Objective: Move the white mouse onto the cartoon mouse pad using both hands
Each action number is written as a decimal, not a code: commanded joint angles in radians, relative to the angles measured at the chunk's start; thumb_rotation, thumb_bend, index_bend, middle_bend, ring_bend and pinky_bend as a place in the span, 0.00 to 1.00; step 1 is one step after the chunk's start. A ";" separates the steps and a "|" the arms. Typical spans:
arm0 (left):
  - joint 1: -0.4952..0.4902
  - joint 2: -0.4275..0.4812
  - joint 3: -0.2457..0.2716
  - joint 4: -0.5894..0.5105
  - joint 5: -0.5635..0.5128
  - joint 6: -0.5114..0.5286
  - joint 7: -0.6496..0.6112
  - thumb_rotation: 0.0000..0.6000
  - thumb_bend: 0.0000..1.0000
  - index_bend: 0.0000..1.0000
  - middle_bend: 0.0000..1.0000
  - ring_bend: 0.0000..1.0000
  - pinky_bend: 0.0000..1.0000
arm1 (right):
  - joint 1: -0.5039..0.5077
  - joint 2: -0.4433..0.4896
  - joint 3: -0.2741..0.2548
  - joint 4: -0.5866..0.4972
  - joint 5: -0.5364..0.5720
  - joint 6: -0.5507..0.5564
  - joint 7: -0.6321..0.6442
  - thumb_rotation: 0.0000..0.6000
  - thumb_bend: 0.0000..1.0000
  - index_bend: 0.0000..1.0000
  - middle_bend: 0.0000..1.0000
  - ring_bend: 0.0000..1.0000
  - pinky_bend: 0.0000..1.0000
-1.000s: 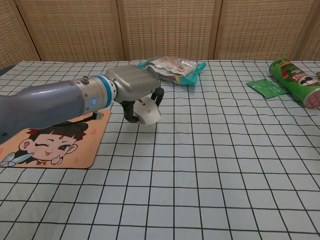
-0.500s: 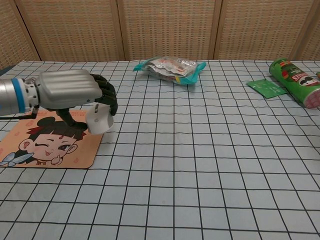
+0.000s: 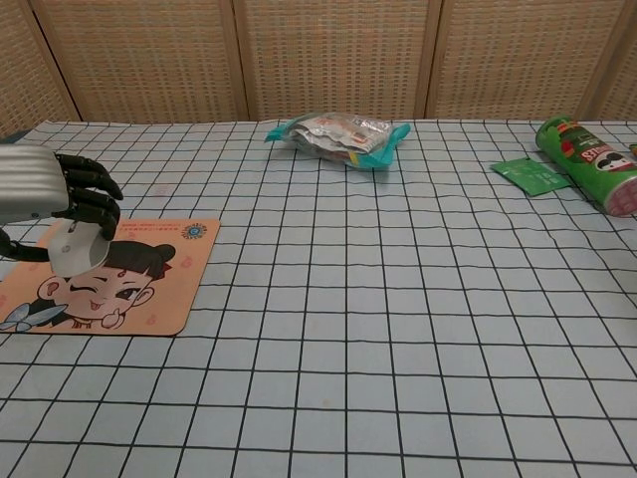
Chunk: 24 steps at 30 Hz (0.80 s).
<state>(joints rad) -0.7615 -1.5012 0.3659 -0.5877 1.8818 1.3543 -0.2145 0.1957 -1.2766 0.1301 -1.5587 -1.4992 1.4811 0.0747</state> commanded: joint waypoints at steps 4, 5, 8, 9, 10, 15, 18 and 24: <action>0.051 -0.062 0.019 0.135 0.033 0.031 -0.055 1.00 0.45 0.54 0.30 0.17 0.17 | 0.001 -0.004 -0.003 0.002 0.001 -0.005 -0.008 1.00 0.17 0.22 0.00 0.00 0.00; 0.055 -0.073 0.019 0.155 0.034 0.031 -0.061 1.00 0.45 0.54 0.30 0.17 0.17 | 0.001 -0.005 -0.003 0.003 0.000 -0.006 -0.009 1.00 0.17 0.22 0.00 0.00 0.00; 0.058 -0.102 0.018 0.204 0.040 0.028 -0.082 1.00 0.45 0.54 0.30 0.17 0.17 | 0.001 -0.007 -0.004 0.003 0.001 -0.007 -0.014 1.00 0.17 0.22 0.00 0.00 0.00; 0.057 -0.110 0.019 0.217 0.045 0.029 -0.089 1.00 0.45 0.54 0.30 0.17 0.17 | 0.001 -0.008 -0.003 0.005 0.003 -0.008 -0.016 1.00 0.17 0.22 0.00 0.00 0.00; 0.053 -0.118 0.023 0.232 0.052 0.029 -0.092 1.00 0.45 0.54 0.30 0.17 0.17 | 0.002 -0.009 -0.003 0.006 0.005 -0.009 -0.017 1.00 0.17 0.22 0.00 0.00 0.00; 0.027 -0.157 0.045 0.316 0.095 0.043 -0.082 1.00 0.45 0.54 0.30 0.17 0.17 | 0.004 -0.012 -0.001 0.014 0.014 -0.018 -0.019 1.00 0.17 0.22 0.00 0.00 0.00; 0.025 -0.175 0.046 0.352 0.099 0.042 -0.086 1.00 0.45 0.54 0.30 0.17 0.17 | 0.005 -0.014 0.000 0.017 0.018 -0.022 -0.023 1.00 0.17 0.22 0.00 0.00 0.00; 0.020 -0.208 0.042 0.390 0.095 0.016 -0.098 1.00 0.45 0.52 0.29 0.17 0.17 | 0.007 -0.020 -0.001 0.022 0.021 -0.027 -0.034 1.00 0.17 0.22 0.00 0.00 0.00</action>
<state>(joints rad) -0.7394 -1.7046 0.4087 -0.2008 1.9774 1.3746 -0.3103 0.2020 -1.2964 0.1294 -1.5367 -1.4786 1.4546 0.0413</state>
